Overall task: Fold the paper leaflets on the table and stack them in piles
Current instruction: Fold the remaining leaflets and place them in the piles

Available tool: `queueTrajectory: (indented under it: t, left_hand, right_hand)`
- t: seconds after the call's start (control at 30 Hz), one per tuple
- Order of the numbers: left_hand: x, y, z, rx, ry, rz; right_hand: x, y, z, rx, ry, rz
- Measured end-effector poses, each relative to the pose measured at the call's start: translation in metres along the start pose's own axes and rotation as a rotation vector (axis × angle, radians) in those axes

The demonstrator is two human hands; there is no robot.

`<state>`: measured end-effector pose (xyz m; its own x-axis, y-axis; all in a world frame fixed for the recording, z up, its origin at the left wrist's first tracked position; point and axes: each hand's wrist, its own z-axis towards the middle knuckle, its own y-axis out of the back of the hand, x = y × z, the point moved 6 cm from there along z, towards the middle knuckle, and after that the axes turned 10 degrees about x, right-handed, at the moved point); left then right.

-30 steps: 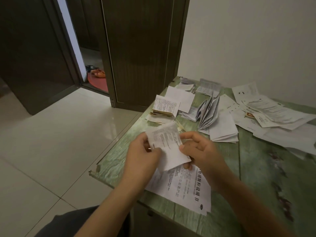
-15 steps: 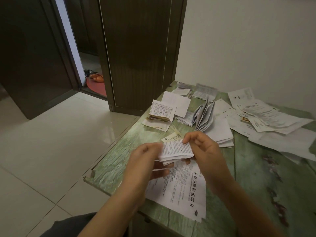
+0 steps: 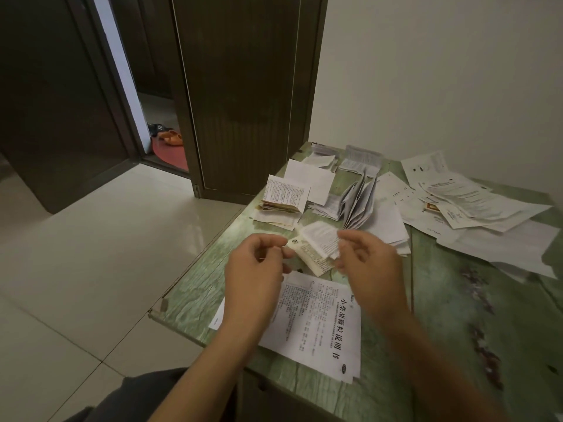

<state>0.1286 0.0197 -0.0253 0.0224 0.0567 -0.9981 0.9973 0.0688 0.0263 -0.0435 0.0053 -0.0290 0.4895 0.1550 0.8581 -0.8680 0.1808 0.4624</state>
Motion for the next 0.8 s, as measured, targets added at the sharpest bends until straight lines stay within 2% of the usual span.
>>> queueTrajectory:
  t: [0.1,0.23,0.4,0.5,0.57,0.67,0.73,0.8]
  left_hand:
    - [0.001,-0.002,0.000,0.008,0.001,0.028]
    - [0.005,-0.005,0.001,0.025,0.011,0.040]
    - [0.006,-0.003,0.004,0.018,-0.006,0.114]
    - [0.001,-0.002,0.005,0.069,-0.080,0.372]
    - [0.003,-0.005,0.005,0.181,-0.112,0.662]
    - [0.018,-0.009,0.007,0.400,-0.029,1.001]
    - [0.026,-0.011,0.006,0.493,0.012,1.104]
    - [0.027,-0.012,0.008,0.508,-0.002,1.142]
  right_hand:
    - [-0.014,-0.012,0.002,0.094,-0.087,-0.203]
    - [-0.010,-0.017,0.004,0.163,-0.065,-0.498]
    - [-0.013,-0.016,0.008,0.185,-0.068,-0.602]
    - [-0.015,-0.014,0.011,0.130,-0.048,-0.520]
    - [-0.014,-0.008,0.011,0.044,-0.015,-0.392]
    - [-0.011,-0.001,0.009,-0.020,0.027,-0.255]
    - [-0.010,0.003,0.009,-0.033,0.035,-0.196]
    - [-0.009,0.007,0.009,-0.058,0.028,-0.134]
